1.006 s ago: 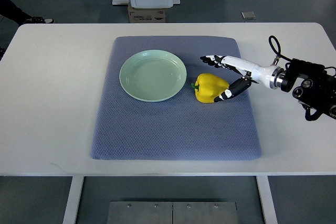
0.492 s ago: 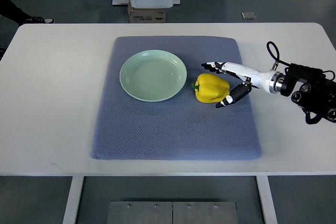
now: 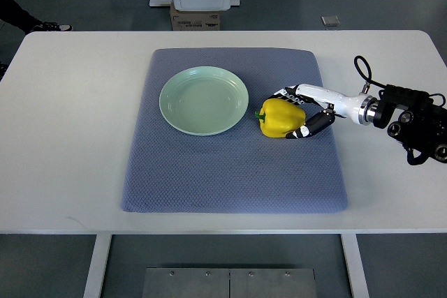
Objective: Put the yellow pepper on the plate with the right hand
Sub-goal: 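Close the right hand's fingers around the yellow pepper, then lift the pepper and carry it over the green plate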
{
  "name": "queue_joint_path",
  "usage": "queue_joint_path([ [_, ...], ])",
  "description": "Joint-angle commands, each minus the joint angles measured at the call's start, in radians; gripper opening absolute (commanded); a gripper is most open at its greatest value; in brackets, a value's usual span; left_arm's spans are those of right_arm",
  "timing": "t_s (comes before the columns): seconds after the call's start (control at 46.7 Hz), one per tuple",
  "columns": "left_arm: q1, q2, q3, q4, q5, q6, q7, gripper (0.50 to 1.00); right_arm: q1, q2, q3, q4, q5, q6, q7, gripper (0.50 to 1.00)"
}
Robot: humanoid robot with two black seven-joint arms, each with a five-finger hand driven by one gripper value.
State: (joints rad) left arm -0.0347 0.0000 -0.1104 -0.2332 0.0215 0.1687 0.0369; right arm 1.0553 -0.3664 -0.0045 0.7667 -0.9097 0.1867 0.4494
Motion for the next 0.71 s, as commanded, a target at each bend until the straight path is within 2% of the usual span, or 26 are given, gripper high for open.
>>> queue_joint_path([
  [0.0,-0.001,0.0,0.0,0.0,0.0,0.0,0.0,1.0,0.0,0.001,0.0,0.0,0.0,0.0,0.0,0.663],
  [0.107,0.001,0.0,0.0,0.0,0.0,0.0,0.0,1.0,0.002,0.003,0.0,-0.004,0.0,0.0,-0.003,0.5],
  [0.685,-0.001,0.0,0.0,0.0,0.0,0.0,0.0,1.0,0.095,0.044,0.038,-0.027,0.063,-0.001,-0.086,0.5],
])
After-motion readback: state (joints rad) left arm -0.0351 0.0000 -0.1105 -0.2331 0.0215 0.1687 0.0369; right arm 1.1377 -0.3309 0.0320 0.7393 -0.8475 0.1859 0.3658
